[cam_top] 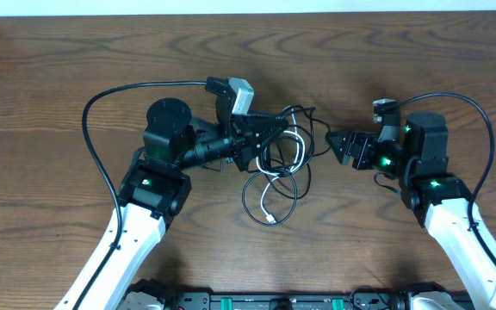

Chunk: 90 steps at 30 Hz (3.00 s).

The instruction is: Untangle cables

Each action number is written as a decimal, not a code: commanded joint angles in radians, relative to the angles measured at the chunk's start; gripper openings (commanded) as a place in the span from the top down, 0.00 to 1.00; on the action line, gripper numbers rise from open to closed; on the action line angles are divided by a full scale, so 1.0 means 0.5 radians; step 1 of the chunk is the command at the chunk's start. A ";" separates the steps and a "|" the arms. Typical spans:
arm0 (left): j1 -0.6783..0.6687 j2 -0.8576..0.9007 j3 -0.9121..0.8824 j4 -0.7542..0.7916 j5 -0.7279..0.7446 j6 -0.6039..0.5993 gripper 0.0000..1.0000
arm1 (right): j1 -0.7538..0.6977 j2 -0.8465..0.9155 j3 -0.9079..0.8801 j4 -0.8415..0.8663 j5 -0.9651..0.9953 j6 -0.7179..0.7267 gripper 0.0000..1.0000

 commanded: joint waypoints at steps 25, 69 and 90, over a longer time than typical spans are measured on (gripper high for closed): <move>0.006 -0.021 0.039 0.026 -0.596 -0.938 0.92 | 0.166 -0.008 0.002 0.214 -0.748 0.793 0.01; -0.317 0.031 0.039 0.177 -0.594 -1.067 0.92 | 0.448 -0.008 0.002 0.351 -0.040 0.823 0.99; -0.006 0.031 0.039 -0.410 -0.669 -0.509 0.18 | -0.053 -0.009 0.002 0.340 -0.740 0.842 0.99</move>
